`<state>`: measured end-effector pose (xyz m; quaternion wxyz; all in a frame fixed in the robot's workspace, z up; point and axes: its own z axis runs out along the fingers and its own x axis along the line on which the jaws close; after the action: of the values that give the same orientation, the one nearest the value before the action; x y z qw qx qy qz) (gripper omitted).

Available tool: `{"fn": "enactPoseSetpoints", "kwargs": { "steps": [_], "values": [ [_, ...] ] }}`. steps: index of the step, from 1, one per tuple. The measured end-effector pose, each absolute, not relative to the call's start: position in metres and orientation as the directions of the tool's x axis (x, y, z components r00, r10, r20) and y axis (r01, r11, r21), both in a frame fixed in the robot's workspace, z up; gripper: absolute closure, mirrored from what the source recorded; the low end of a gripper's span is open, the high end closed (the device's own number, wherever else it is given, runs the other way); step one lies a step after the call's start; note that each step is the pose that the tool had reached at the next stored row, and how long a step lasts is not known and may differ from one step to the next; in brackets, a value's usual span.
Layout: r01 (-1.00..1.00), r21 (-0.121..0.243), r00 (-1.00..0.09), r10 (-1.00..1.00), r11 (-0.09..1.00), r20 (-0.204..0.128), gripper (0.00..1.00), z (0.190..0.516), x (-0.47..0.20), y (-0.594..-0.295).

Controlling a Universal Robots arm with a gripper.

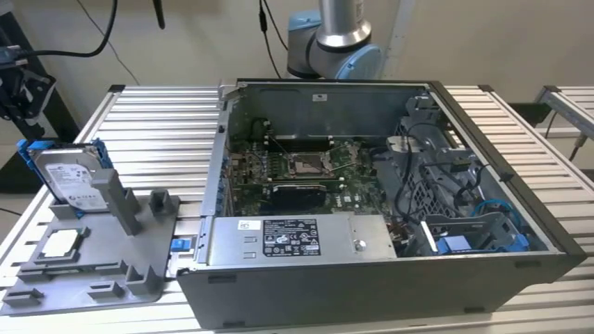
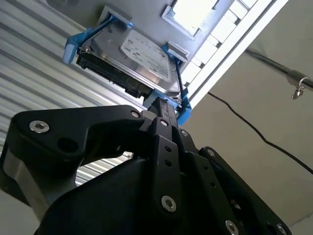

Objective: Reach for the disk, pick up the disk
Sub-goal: 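Reach for the disk, then pick up the disk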

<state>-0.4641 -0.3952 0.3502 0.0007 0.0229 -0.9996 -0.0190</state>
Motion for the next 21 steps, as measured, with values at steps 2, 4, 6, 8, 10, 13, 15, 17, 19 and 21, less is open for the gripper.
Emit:
{"fn": "enactPoseSetpoints", "kwargs": {
  "steps": [2, 4, 6, 8, 10, 13, 15, 17, 19, 21],
  "values": [
    [-0.071, 0.038, -0.997, -0.071, 0.997, 0.0, 1.0, 0.35, -0.4642, -0.3952],
    [-0.103, 0.038, -0.995, -0.104, 0.994, 0.0, 1.0, 0.3501, -0.4641, -0.3952],
    [-0.139, 0.038, -0.99, -0.139, 0.99, 0.0, 1.0, 0.3501, -0.4641, -0.3952],
    [-0.172, 0.038, -0.985, -0.173, 0.984, 0.001, 1.0, 0.3502, -0.4641, -0.3952],
    [-0.205, 0.038, -0.979, -0.205, 0.978, 0.0, 1.0, 0.3502, -0.4641, -0.3952],
    [-0.257, 0.038, -0.966, -0.257, 0.966, 0.001, 1.0, 0.3502, -0.4641, -0.3952],
    [-0.292, 0.038, -0.956, -0.292, 0.956, 0.0, 1.0, 0.3502, -0.4641, -0.3952],
    [-0.327, 0.038, -0.945, -0.327, 0.944, 0.0, 1.0, 0.3502, -0.4641, -0.3952],
    [-0.368, 0.038, -0.93, -0.368, 0.929, 0.0, 1.0, 0.3502, -0.4641, -0.3952],
    [-0.372, 0.039, -0.928, -0.372, 0.927, 0.0, 1.0, 0.3502, -0.4641, -0.3952]
  ]
}}
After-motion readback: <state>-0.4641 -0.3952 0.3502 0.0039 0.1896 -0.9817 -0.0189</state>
